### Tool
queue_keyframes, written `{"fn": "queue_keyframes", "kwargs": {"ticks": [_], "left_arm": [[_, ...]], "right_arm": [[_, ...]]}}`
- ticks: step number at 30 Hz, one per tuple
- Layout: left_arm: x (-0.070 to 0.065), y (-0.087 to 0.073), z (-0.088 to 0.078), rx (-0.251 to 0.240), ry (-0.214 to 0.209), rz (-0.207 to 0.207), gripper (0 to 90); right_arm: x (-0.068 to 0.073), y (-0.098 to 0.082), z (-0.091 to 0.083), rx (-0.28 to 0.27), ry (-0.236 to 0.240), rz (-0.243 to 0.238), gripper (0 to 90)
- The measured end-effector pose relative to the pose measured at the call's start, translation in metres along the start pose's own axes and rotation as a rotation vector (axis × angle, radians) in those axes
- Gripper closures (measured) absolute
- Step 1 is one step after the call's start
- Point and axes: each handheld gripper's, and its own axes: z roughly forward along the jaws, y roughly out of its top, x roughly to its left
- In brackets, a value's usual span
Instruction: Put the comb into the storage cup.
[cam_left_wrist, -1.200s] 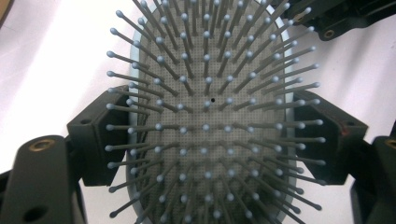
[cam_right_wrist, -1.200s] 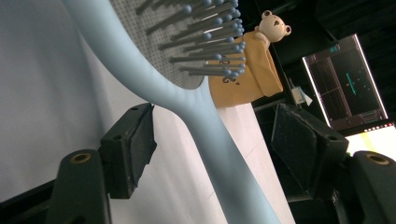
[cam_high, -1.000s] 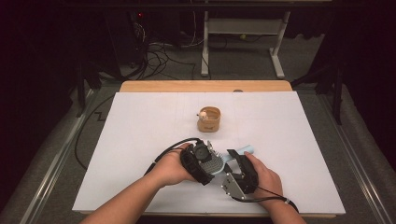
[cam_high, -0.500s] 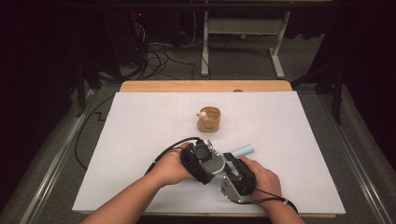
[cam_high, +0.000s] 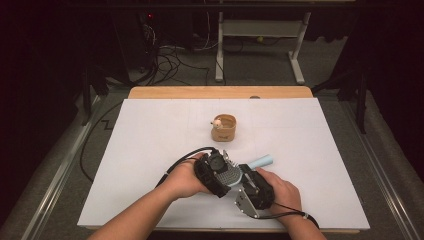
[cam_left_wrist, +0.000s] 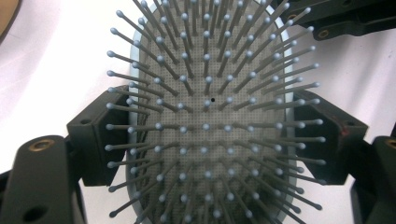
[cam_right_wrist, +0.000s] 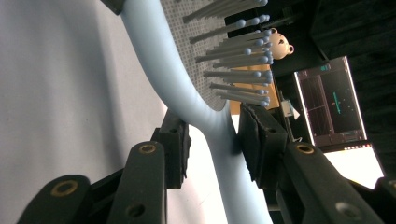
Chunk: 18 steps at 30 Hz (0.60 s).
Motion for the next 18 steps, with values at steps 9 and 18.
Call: {"fn": "queue_keyframes", "kwargs": {"ticks": [9,18], "left_arm": [[0.0010,0.0001,0.0002,-0.007,-0.007,-0.002,20.2],[0.0029,0.0000,0.0003,-0.008,-0.009,0.001,20.0]], "right_arm": [[0.0001,0.0000,0.0000,0.010,-0.007,-0.015,66.1],[0.0010,0.0006,0.0008,0.021,-0.011,-0.047,69.0]]}}
